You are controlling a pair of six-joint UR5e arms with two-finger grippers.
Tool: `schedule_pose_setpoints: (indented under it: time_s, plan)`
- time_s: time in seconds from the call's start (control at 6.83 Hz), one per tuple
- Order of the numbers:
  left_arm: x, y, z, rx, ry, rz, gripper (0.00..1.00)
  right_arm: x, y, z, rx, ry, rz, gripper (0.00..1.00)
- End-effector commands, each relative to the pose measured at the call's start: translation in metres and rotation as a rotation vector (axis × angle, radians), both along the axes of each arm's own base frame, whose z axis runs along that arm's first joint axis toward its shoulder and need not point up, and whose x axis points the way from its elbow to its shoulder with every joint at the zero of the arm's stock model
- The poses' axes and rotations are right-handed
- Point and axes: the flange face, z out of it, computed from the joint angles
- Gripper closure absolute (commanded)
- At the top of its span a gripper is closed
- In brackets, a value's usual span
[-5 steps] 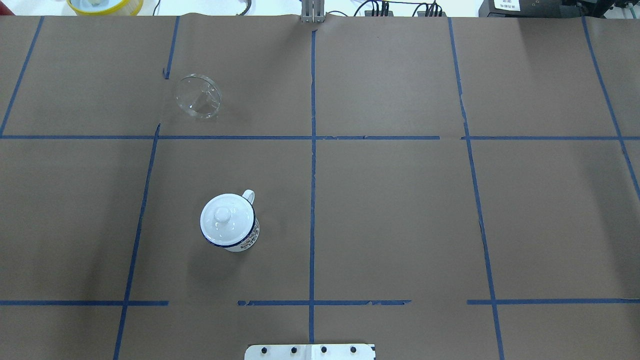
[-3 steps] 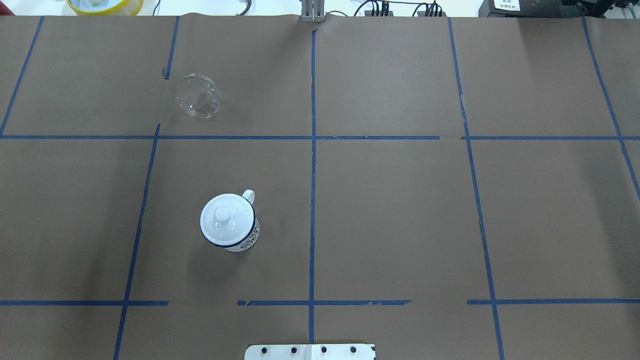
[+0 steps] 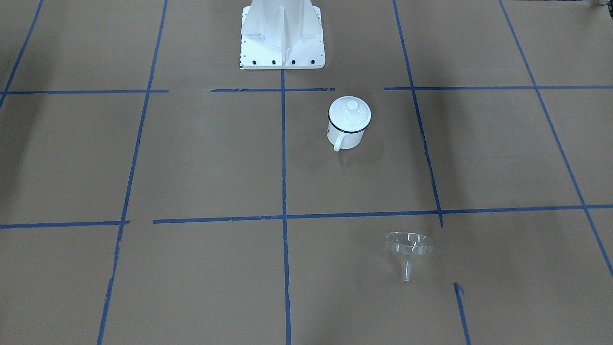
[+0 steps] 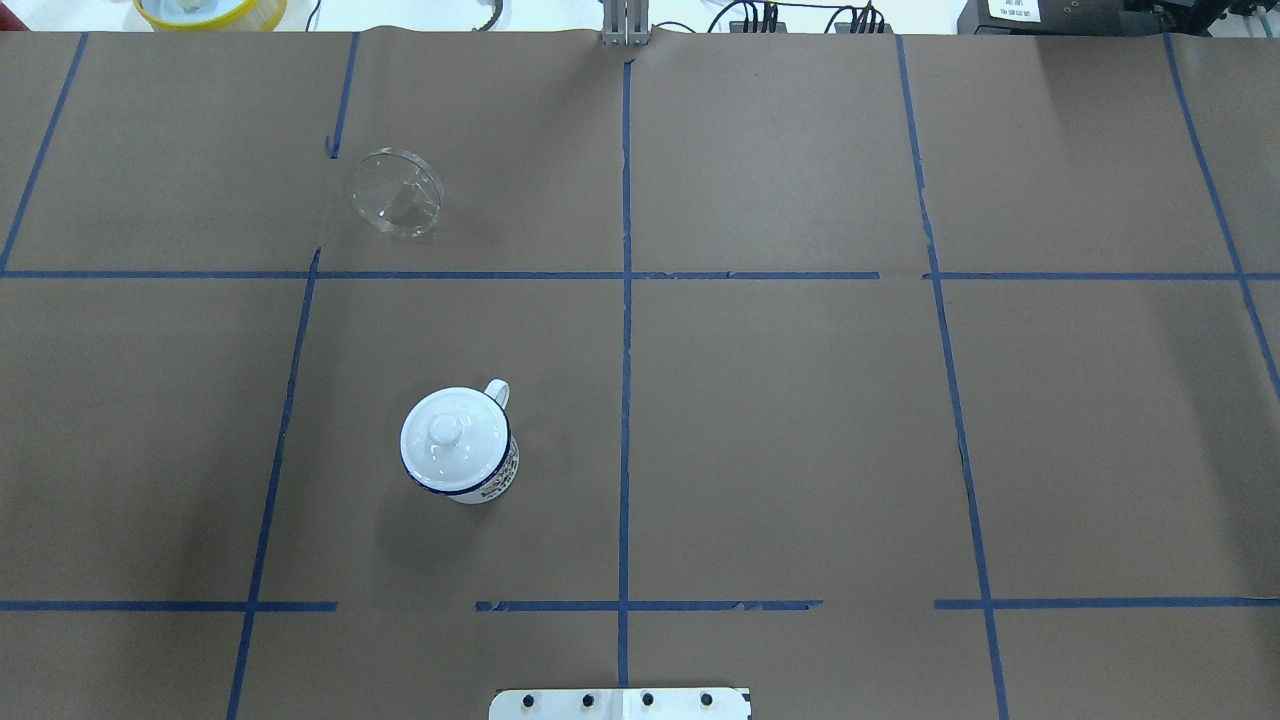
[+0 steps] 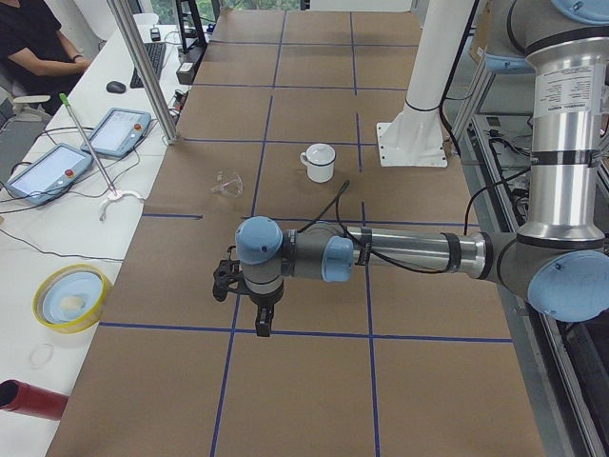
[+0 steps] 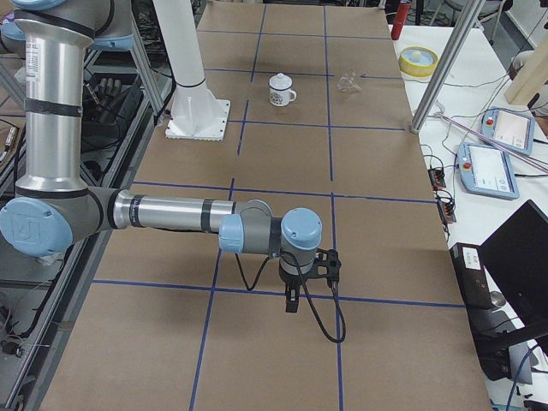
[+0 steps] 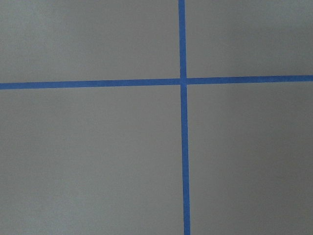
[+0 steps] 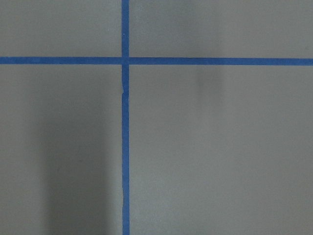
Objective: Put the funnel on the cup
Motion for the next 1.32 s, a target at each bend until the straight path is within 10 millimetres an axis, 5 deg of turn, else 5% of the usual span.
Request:
schedule_pose_setpoints:
  time_s: [0.0, 0.15, 0.29, 0.73, 1.02, 1.17]
  plan:
    - [-0.003, -0.017, -0.059, 0.099, -0.009, -0.015, 0.00, 0.000, 0.000, 0.000, 0.001, 0.000, 0.000, 0.00]
    - [-0.005, -0.026, -0.113, 0.064, -0.044, -0.100, 0.00, 0.000, 0.000, 0.000, 0.001, 0.000, 0.000, 0.00]
    - [0.014, -0.020, -0.172, 0.038, -0.044, -0.182, 0.00, 0.000, 0.000, 0.000, 0.001, 0.000, 0.000, 0.00]
    - [0.148, 0.025, -0.276, 0.029, 0.044, -0.128, 0.00, 0.000, 0.000, 0.000, 0.001, 0.000, 0.000, 0.00]
    - [0.247, 0.035, -0.344, -0.018, 0.112, -0.124, 0.00, 0.000, 0.000, 0.000, 0.001, 0.000, 0.000, 0.00]
    - [0.304, 0.053, -0.360, -0.056, 0.095, -0.161, 0.00, 0.000, 0.000, 0.000, 0.001, 0.000, 0.000, 0.00]
